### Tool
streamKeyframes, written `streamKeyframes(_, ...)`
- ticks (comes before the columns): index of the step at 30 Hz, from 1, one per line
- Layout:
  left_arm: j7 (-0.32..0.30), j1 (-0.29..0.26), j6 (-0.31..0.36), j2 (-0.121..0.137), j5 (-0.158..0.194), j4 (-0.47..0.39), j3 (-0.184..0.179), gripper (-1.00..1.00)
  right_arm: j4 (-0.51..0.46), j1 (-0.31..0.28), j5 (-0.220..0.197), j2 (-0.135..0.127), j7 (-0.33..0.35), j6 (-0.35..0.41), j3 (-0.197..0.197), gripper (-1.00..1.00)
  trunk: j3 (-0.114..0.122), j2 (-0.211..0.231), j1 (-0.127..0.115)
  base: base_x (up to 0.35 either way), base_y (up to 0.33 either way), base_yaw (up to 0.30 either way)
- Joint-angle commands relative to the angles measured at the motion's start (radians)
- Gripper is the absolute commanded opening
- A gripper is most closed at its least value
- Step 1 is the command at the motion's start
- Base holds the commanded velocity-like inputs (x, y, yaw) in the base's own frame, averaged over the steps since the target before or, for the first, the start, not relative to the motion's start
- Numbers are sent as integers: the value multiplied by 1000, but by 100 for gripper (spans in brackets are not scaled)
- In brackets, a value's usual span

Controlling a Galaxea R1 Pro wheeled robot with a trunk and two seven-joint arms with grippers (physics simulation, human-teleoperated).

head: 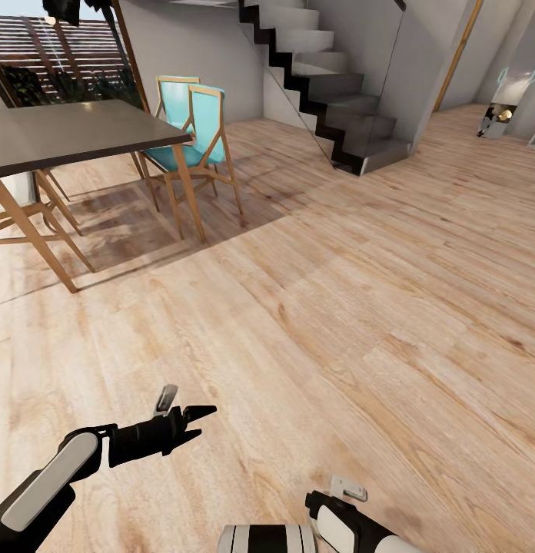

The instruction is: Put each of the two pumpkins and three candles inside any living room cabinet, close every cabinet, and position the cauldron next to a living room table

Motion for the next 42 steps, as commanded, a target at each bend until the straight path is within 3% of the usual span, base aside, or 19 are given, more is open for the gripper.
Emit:
streamKeyframes(1, -2, -1, 1, 1, 0, 0, -1, 100, -2, -1, -4, -1, -7, 4, 8, 100, -1, 0, 0, 0, 0, 0)
streamKeyframes(22, -2, -1, 1, 1, 0, 0, -1, 100, -2, -1, -4, -1, -7, 4, 8, 100, -16, -1, 2, 0, 0, 0)
streamKeyframes(23, -2, -1, 1, 1, 0, 0, -1, 100, -2, -1, -4, -1, -7, 4, 8, -100, -16, -1, 2, 0, 0, 0)
streamKeyframes(42, -2, -1, 1, 1, 0, 0, -1, 100, 0, -1, -5, -1, -7, 4, 8, -100, -16, -1, 2, 0, 0, 0)
